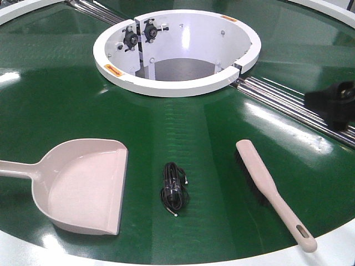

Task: Clean and inspect green conveyor with broom and dustpan
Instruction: 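Lower the right gripper onto the pink brush handle and close it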

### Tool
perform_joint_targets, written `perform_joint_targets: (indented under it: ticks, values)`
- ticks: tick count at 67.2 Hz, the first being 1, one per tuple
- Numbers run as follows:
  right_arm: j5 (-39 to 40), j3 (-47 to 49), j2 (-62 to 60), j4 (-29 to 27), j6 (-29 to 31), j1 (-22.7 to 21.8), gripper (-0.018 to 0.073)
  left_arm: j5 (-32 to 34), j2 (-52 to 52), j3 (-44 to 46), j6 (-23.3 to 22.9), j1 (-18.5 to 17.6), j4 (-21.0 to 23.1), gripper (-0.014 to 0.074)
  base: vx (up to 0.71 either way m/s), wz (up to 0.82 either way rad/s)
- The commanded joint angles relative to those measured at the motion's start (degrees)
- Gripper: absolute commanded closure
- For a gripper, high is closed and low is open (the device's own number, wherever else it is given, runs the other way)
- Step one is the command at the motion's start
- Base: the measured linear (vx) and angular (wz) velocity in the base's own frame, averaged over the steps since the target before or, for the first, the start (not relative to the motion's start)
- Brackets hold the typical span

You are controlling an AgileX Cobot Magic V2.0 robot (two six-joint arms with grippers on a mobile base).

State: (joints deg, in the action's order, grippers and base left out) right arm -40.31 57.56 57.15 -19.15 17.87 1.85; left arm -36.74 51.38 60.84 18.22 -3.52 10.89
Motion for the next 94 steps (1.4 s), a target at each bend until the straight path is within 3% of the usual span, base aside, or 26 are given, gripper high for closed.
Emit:
perform_joint_targets:
  ticks: [1, 6, 14, 22, 33, 55, 70, 94]
  values:
    - [-1.7, 2.0, 1.4, -4.1, 3.9, -0.2, -0.0111, 3.8, -0.3, 1.6, -0.1, -0.5, 1.0, -0.0097, 0.00, 0.00]
    - [-5.0, 2.0, 4.2, -4.7, 6.5, 1.2, -0.0092, 3.8, -0.2, 1.6, -0.1, -0.5, 1.0, -0.0084, 0.00, 0.00]
    - [-5.6, 2.0, 9.7, -0.5, 5.6, 7.8, -0.0045, 3.8, -0.1, 1.6, -0.1, -0.5, 1.0, -0.0073, 0.00, 0.00]
    - [-4.3, 2.8, 15.8, 8.5, -3.6, 12.5, -0.0009, 3.8, -0.1, 1.6, -0.1, -0.5, 1.0, -0.0069, 0.00, 0.00]
    - [-7.8, 8.4, 25.0, 16.4, -12.1, 13.4, -0.0008, 2.5, -0.1, 1.6, -0.1, -0.5, 1.0, -0.0063, 0.00, 0.00]
    - [-23.4, 27.0, 42.6, 16.1, -13.4, 13.3, -0.0008, 1.7, -0.1, 1.6, -0.1, -0.5, 1.0, -0.0051, 0.00, 0.00]
    - [-30.4, 33.4, 50.1, 16.2, -14.9, 13.1, -0.0008, -0.6, -0.1, 1.6, -0.4, -0.5, 1.0, -0.0043, 0.00, 0.00]
    - [-30.1, 33.5, 53.6, 15.4, -14.3, 10.4, -0.0006, -2.2, -0.1, 1.6, -0.5, -0.5, 1.0, -0.0027, 0.00, 0.00]
